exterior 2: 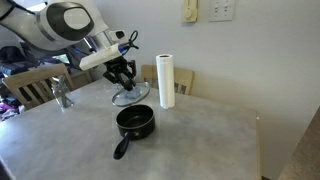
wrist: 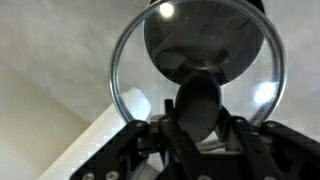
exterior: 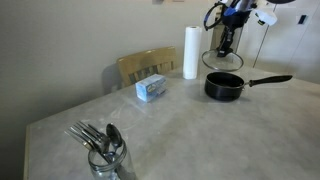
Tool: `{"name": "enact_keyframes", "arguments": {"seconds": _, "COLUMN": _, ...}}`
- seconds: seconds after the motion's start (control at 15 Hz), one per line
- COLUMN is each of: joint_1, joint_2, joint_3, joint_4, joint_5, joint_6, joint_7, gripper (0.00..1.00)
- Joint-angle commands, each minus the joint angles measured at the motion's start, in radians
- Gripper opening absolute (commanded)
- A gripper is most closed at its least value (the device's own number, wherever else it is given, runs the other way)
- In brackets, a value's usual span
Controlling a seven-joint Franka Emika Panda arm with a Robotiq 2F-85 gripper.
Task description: Cover the pot with the lid on the table
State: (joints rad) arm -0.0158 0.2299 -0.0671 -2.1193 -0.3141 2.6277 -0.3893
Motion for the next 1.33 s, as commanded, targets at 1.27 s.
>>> {"name": "enact_keyframes", "arguments": {"seconds": 1.27, "joint_1": -0.203, "joint_2": 0.147, "joint_3": 0.102, "joint_4": 0.073, "joint_5": 0.382, "joint_6": -0.088, "joint_7": -0.468, "gripper": 0.14}}
